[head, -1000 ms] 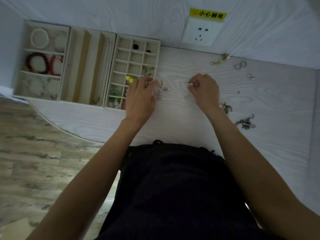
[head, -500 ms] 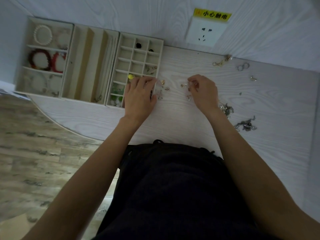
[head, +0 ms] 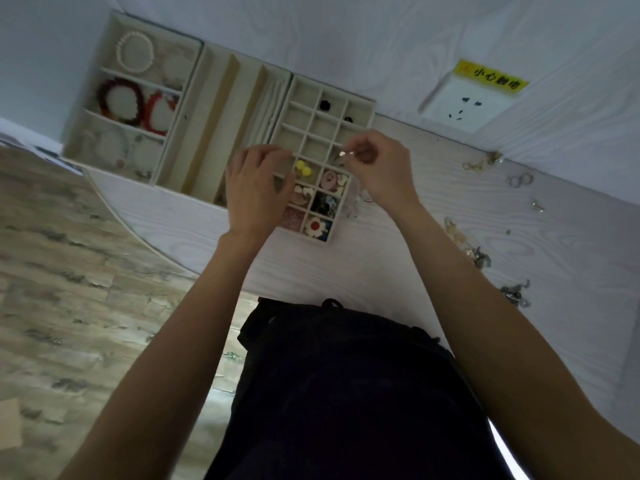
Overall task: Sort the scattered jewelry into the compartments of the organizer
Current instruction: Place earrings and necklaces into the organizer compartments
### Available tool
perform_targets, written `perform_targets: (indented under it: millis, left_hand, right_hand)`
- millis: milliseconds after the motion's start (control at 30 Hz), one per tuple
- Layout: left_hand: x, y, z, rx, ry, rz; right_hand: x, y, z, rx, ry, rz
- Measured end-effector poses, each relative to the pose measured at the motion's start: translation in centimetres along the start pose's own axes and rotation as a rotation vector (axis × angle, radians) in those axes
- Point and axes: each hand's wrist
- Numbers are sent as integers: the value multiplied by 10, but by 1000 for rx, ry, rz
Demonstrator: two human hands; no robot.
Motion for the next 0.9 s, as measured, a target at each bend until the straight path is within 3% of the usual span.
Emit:
perform_targets:
  millis: [233,533,900]
  left_hand:
    - [6,-33,17,82,-39,70]
    - [8,-40,13,70,-43,33]
    - [10,-43,14,83,-95,-9]
  right_hand:
    - [-48,-8,29,86,-37,-285]
    - [-22,-3,20,156,85,-408]
    - [-36,-5,48,347,-130,-742]
Point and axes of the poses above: each hand's wrist, its own z-axis towards the middle knuckle, its own x-axis out of the back of the hand, y = z × x, and after that the axes turned 1 degree about z, right-handed
